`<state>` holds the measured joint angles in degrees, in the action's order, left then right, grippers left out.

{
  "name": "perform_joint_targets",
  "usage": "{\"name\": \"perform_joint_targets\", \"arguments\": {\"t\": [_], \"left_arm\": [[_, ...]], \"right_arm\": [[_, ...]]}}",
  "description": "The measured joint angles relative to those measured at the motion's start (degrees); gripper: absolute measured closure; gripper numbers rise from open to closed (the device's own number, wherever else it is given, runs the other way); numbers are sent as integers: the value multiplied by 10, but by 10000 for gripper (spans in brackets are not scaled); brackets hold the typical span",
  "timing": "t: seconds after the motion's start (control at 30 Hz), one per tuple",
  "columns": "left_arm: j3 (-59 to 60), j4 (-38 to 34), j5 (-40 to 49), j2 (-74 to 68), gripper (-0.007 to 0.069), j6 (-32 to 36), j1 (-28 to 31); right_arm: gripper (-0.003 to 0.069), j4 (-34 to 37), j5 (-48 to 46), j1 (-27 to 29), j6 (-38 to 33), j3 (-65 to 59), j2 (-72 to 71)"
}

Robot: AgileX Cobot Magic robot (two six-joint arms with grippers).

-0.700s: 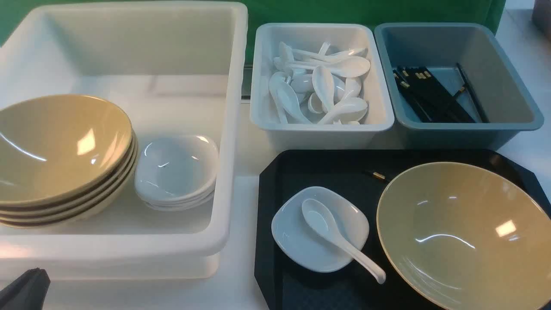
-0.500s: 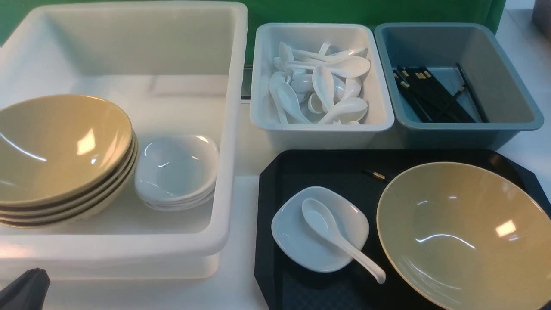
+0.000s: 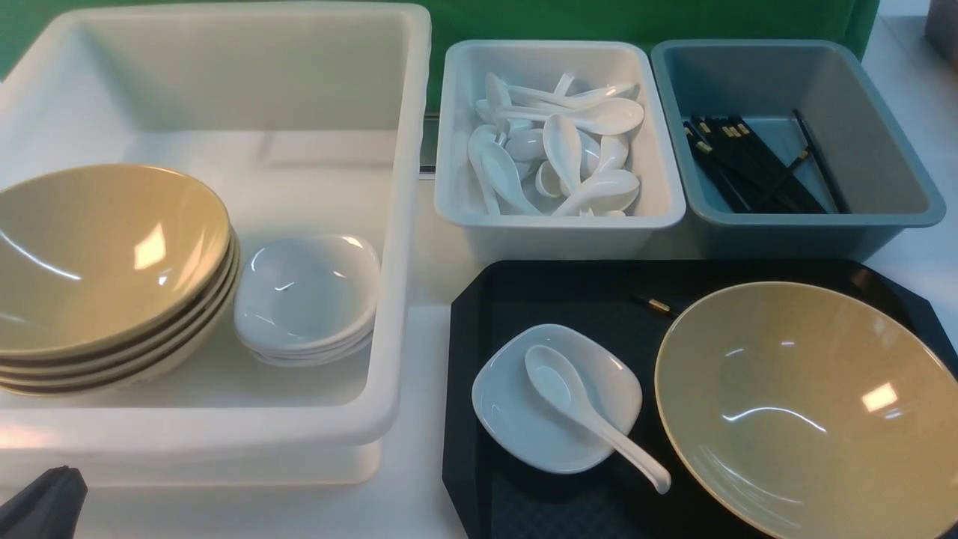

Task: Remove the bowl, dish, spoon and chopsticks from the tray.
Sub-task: Use the left arm to grab the soup spoon in the middle

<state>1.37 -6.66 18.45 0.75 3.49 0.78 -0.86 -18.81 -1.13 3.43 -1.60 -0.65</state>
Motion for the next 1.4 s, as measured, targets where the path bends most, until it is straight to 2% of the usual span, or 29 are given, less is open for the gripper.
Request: {"name": "perform_joint_targets", "arguments": {"t": [0.6, 0.77, 0.87, 0.9, 0.93, 0.97, 1.0, 1.07, 1.1, 1.13, 1.2, 1.23, 1.3, 1.4], "left_arm": [[0, 10, -3, 0, 639, -1, 0], [1, 10, -57, 0, 639, -1, 0], [1, 16, -178, 0, 639, -1, 0], [1, 17, -197, 0, 639, -1, 0], [1, 21, -271, 0, 639, -1, 0], [1, 23, -314, 0, 639, -1, 0], [1, 23, -323, 0, 639, -1, 0], [1, 25, -413, 0, 639, -1, 0], [1, 25, -426, 0, 639, -1, 0], [1, 25, -490, 0, 639, -8, 0], [1, 25, -523, 0, 639, -19, 0], [1, 25, -569, 0, 639, -46, 0], [0, 27, -607, 0, 639, -85, 0], [-30, 58, -580, -1, 639, -113, 0]], "right_arm": [[561, 0, 0, 0, -3, 0, 0], [561, -4, 25, 0, -4, 0, 0], [561, -4, 149, 0, -5, -1, 0], [561, -4, 149, 0, -5, -1, 0], [561, -4, 249, 0, -6, -1, 0], [561, -4, 304, 0, -5, -1, 0], [561, -4, 304, 0, -5, -1, 0], [559, -4, 433, 0, 11, 0, 0], [559, -4, 451, 0, 14, -1, 0], [557, -4, 524, 0, 36, -1, -1], [554, -3, 563, 0, 54, -1, -1], [553, -2, 590, 0, 71, 0, -1], [551, 0, 601, 0, 109, 0, -1], [552, 2, 587, 0, 156, 4, -1]]}}
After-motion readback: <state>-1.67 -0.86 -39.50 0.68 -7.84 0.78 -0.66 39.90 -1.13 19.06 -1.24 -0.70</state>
